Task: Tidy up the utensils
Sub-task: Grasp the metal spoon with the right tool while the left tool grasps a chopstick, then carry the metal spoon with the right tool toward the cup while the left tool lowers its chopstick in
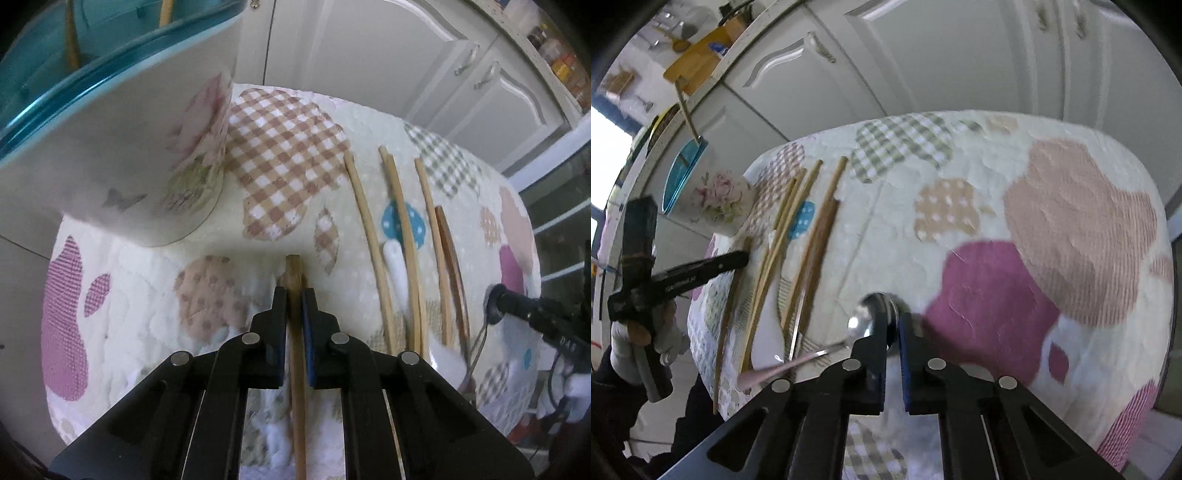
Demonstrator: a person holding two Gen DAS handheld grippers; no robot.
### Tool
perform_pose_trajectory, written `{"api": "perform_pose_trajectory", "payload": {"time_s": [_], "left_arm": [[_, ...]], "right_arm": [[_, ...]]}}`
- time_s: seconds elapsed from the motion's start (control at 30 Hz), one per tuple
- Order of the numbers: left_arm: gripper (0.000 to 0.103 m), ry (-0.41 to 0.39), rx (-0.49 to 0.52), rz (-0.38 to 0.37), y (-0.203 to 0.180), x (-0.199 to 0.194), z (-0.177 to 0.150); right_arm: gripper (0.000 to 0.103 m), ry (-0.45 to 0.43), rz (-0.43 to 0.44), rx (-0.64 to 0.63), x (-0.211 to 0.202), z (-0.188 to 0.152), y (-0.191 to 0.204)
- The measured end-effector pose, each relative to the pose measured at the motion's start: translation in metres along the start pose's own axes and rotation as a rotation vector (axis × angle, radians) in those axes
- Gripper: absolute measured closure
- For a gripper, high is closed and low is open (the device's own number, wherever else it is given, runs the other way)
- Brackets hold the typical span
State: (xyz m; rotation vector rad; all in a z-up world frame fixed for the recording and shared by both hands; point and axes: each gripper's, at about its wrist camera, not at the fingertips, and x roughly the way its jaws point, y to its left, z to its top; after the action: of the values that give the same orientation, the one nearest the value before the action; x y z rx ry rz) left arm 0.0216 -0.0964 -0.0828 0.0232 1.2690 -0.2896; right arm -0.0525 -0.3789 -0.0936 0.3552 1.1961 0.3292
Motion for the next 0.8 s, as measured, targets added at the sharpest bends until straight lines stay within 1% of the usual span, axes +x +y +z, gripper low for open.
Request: {"api": "perform_pose_trajectory", "payload": {"time_s": [0.07, 0.1, 0.2, 0.3, 0.37, 0.4, 0.47, 0.5, 0.57, 0.7, 0.8], "left_arm": [[0.096, 0.003, 0.009, 0.015, -0.003, -0.001, -0.001], [0.094, 0.005, 0.011, 0.023, -0.004, 0.000, -0.001], [0.090, -0.009, 0.032, 0.038, -0.004, 0.001, -0.005], [0.090, -0.024, 0.061, 0.052, -0.012, 0.006, -0.004], [0.091, -0.032, 0.071, 0.047, -0.017, 0.009, -0.002], [0.096, -0.031, 0.073, 0.044, -0.015, 0.008, -0.001], [0.096, -0.018, 0.042, 0.004, -0.010, 0.004, 0.000], [0.096, -0.018, 0.026, -0.017, -0.007, 0.001, 0.001], [0.096, -0.046, 0.016, -0.029, 0.002, -0.016, -0.001], [0.097, -0.099, 0.008, -0.057, 0.012, -0.046, -0.005], [0.097, -0.137, 0.002, -0.075, 0.015, -0.066, -0.012]], "right_arm": [[0.097, -0.006, 0.026, 0.034, 0.000, -0.001, -0.003], [0.096, -0.016, 0.035, 0.048, -0.001, -0.001, -0.004], [0.096, -0.023, 0.053, 0.054, 0.000, -0.002, -0.003], [0.096, -0.041, 0.074, 0.058, 0.004, 0.001, 0.000], [0.096, -0.045, 0.086, 0.062, 0.006, 0.002, 0.000], [0.096, -0.043, 0.089, 0.065, 0.007, 0.003, 0.001], [0.099, -0.042, 0.060, 0.050, 0.006, 0.005, 0.008], [0.099, -0.044, 0.061, 0.044, 0.002, 0.006, 0.013], [0.100, -0.056, 0.071, 0.022, -0.008, 0.006, 0.020], [0.101, -0.115, 0.075, -0.037, -0.038, 0.015, 0.041], [0.101, -0.132, 0.042, -0.068, -0.049, 0.019, 0.050]]}}
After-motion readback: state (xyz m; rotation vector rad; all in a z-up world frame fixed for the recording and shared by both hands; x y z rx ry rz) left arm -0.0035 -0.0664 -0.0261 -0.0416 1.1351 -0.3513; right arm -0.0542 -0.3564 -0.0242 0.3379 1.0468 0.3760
